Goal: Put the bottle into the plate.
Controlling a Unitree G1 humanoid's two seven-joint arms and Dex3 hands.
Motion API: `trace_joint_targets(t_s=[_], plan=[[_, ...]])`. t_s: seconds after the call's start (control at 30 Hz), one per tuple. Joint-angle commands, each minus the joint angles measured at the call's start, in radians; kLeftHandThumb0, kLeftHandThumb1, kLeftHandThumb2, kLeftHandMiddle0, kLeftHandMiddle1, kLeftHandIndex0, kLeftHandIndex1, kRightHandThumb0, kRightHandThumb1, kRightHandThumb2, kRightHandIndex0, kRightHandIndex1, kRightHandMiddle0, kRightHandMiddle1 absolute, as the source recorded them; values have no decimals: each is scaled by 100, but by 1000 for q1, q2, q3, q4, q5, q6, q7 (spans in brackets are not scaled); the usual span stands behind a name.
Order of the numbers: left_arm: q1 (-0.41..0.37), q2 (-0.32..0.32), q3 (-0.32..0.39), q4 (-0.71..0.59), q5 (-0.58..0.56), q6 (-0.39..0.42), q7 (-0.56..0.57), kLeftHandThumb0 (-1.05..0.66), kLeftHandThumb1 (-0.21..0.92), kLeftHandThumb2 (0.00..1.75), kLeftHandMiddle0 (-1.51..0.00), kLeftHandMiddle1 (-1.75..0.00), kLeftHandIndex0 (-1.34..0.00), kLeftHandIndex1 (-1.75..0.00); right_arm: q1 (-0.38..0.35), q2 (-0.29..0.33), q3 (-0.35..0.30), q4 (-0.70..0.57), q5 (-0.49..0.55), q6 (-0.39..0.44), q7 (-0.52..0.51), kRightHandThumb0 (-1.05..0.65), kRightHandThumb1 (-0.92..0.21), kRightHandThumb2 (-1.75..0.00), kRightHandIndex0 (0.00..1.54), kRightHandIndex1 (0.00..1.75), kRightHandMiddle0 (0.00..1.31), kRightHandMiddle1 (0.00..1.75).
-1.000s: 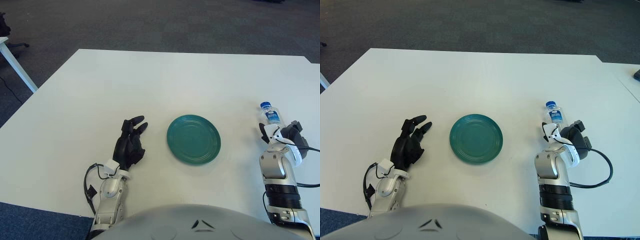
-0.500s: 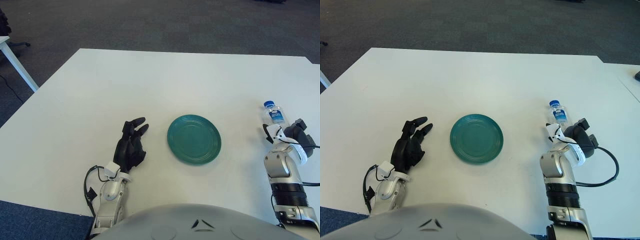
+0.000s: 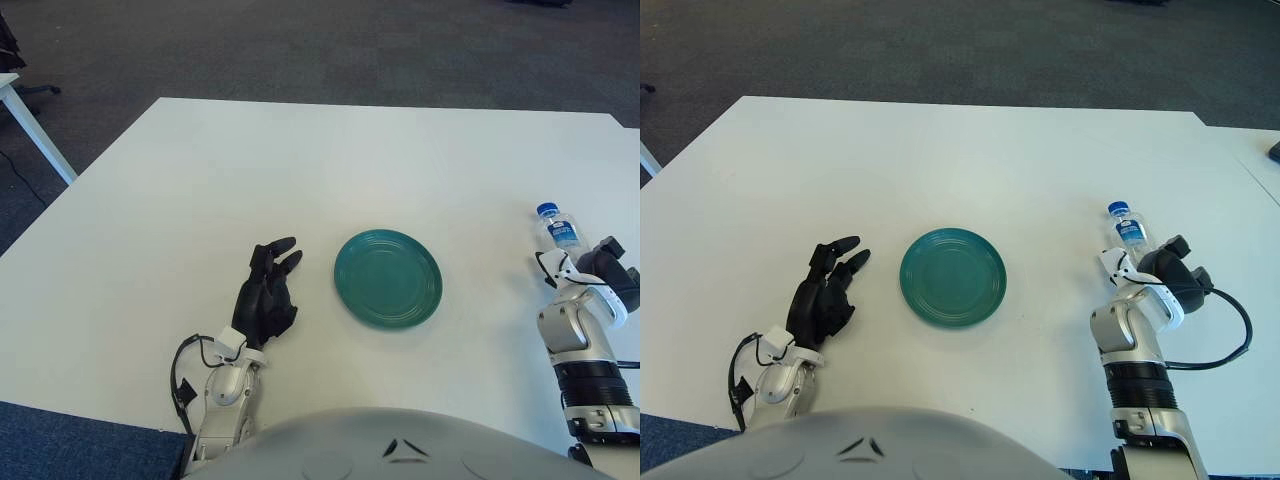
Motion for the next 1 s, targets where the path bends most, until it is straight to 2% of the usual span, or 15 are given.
trace_joint_targets(t_s=[0.0,0.4,0.57,0.97], plan=[[19,-1,-6,35,10,31,12,-56,92,90,-35,-46,0,-106,18,5,18,37,19,11,34,-105,-92,-60,6,0,0,16],[7,-10,-7,50,20,29,18,-56,92,90,-35,-46,0,-106,9,-25,46,18,1,24,47,-105,-92,-62,5,0,0,16],[-2,-12,-6,59,21,30,20,-56,92,90,-35,-46,0,-106,9,-43,65,-38,-20,58,81,-105,-92,-64,7,1,0,18],[-24,-17,-5,83,25,27,26,-56,92,90,-35,-46,0,-106,-3,-39,70,-61,-23,70,100,-105,-92,-64,9,2,0,25]])
